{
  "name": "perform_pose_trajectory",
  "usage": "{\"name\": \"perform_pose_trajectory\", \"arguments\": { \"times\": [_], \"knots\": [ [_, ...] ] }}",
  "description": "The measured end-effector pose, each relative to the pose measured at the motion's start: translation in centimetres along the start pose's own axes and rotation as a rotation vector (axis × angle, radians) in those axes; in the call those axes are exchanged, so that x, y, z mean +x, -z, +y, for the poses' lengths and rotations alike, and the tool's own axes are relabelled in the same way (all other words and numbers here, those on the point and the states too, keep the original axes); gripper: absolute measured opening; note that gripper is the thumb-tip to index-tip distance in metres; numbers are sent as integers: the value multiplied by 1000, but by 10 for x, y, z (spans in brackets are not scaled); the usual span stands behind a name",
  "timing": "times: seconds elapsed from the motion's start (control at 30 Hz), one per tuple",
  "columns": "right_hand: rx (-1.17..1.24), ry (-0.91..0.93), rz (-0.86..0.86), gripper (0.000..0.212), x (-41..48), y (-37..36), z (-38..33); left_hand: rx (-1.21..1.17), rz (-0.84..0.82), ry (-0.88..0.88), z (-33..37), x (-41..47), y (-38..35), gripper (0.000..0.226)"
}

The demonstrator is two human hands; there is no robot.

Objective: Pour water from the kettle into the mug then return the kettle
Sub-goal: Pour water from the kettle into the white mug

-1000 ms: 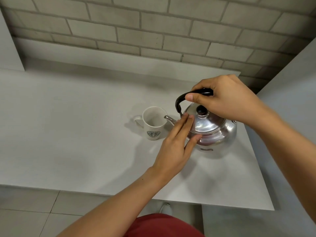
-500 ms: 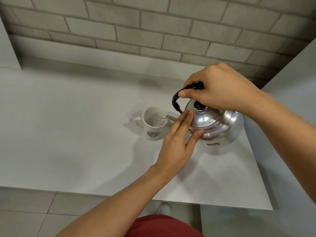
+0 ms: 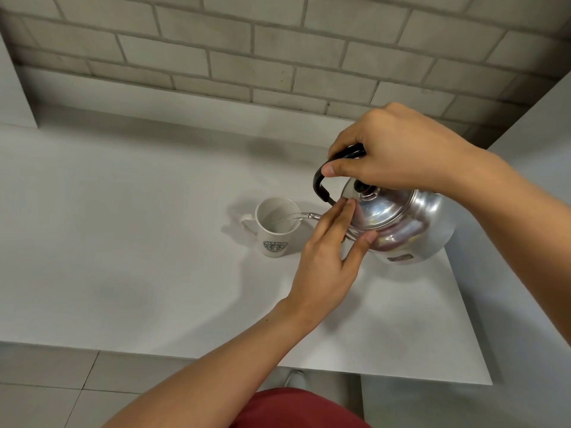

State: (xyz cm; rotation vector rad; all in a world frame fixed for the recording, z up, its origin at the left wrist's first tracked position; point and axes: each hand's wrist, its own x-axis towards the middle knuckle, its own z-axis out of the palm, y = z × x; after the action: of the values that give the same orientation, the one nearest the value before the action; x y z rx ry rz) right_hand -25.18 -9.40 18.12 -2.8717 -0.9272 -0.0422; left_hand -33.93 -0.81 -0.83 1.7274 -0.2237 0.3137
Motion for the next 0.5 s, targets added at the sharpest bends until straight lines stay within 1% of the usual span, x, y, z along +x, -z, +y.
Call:
{"name": "perform_pose_trajectory", "arguments": {
  "times": [0.23,0.5],
  "knots": [
    [8,-1,-12,25,2,5,-1,-26,-3,38,4,4,-1,58],
    [-23,47,-34,28,7,11,-2,-92,39,44,10,8,-1,57]
  ]
}}
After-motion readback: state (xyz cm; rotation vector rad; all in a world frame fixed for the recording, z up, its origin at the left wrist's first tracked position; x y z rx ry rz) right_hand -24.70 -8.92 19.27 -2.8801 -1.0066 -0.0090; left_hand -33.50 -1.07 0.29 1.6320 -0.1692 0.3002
